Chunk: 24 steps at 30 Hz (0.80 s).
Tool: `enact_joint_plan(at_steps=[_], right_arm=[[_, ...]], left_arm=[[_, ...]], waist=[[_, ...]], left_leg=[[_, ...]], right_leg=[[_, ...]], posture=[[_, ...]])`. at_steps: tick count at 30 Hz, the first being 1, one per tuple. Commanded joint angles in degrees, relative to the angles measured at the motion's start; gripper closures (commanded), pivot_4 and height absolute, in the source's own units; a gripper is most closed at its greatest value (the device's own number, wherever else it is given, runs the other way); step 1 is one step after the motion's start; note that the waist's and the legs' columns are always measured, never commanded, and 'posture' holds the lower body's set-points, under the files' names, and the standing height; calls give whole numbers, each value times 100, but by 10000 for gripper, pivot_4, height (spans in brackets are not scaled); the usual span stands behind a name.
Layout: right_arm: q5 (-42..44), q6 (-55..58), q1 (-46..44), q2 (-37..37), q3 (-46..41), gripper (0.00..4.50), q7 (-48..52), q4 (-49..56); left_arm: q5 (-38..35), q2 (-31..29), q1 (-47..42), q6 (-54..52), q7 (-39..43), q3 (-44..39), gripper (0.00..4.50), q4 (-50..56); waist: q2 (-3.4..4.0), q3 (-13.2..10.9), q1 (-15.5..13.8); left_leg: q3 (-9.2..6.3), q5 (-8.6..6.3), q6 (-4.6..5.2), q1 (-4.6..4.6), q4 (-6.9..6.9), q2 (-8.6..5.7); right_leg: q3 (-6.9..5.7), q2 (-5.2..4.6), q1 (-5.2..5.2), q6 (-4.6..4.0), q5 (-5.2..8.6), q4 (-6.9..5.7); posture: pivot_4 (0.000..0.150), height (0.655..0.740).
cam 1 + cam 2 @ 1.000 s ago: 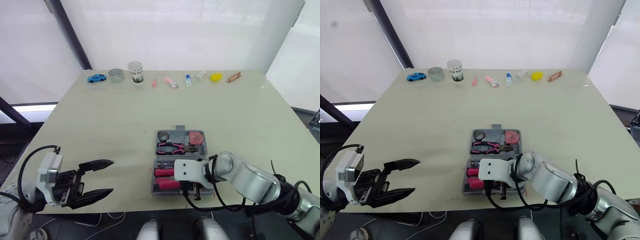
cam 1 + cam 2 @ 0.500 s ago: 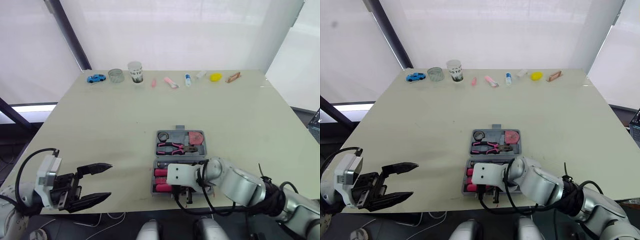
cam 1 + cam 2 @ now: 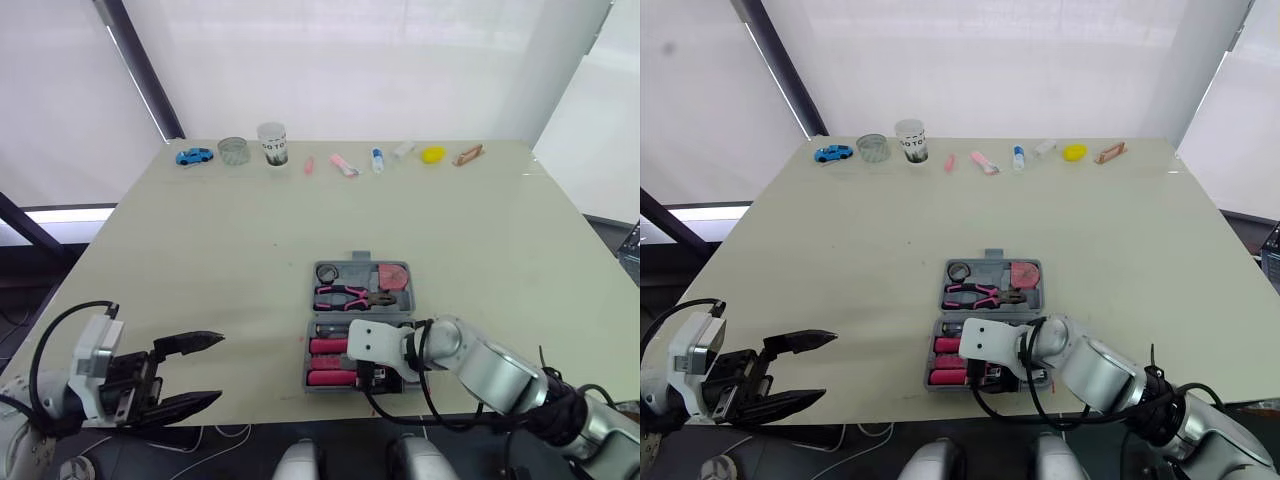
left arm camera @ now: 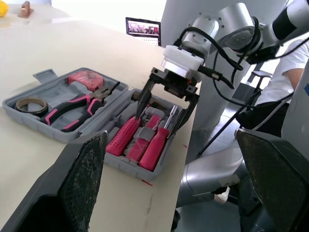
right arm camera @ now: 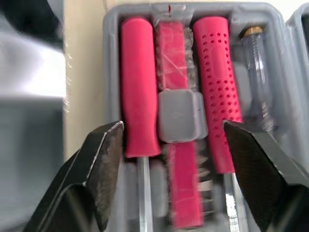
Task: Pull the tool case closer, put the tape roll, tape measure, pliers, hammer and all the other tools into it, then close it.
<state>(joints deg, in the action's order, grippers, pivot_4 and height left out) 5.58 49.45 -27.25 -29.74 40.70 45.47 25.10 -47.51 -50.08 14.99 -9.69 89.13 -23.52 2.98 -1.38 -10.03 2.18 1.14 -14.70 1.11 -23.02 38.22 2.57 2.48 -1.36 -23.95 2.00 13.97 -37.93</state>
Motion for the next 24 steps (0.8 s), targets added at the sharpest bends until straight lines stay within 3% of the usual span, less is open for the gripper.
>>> enact_joint_plan(at_steps=[1, 6, 7, 16, 24], right_arm=[[546, -757, 459, 194, -824, 17076, 127, 66], [855, -1518, 1050, 394, -1321, 41359, 244, -270], [849, -1663, 1136, 392, -1337, 44533, 277, -326], [415, -2839, 1582, 453, -1057, 44533, 465, -1206], [-407, -3325, 1553, 378, -509, 44533, 679, -2798]], left_arm=[[-90, -35, -99, 65, 336, 20, 0, 29], [-33, 42, -232, 100, 336, 144, 0, -20], [-20, 67, -250, 107, 336, 156, 0, -19], [40, 163, -238, 145, 336, 97, 0, -21], [78, 222, -214, 163, 322, 51, 0, -3]], waist=[[0, 0, -1], [-5, 3, 9], [-4, 3, 8], [-6, 3, 4], [-22, 25, 18]], left_leg=[[1, 0, 0, 0, 0, 0], [3, 0, 0, 3, 1, 1], [4, 0, 0, 3, 1, 2], [9, 0, 0, 3, 1, 0], [10, 0, 0, 23, 0, 3]], right_leg=[[-1, 1, 1, 0, 0, 0], [2, 5, 2, 1, 0, -2], [2, 6, 2, 1, 0, -1], [3, 8, 3, 0, 0, -1], [6, 17, 17, -1, 1, -1]], posture=[[1500, 7400], [1500, 7400], [1500, 7400], [1500, 7400], [1500, 7400]])
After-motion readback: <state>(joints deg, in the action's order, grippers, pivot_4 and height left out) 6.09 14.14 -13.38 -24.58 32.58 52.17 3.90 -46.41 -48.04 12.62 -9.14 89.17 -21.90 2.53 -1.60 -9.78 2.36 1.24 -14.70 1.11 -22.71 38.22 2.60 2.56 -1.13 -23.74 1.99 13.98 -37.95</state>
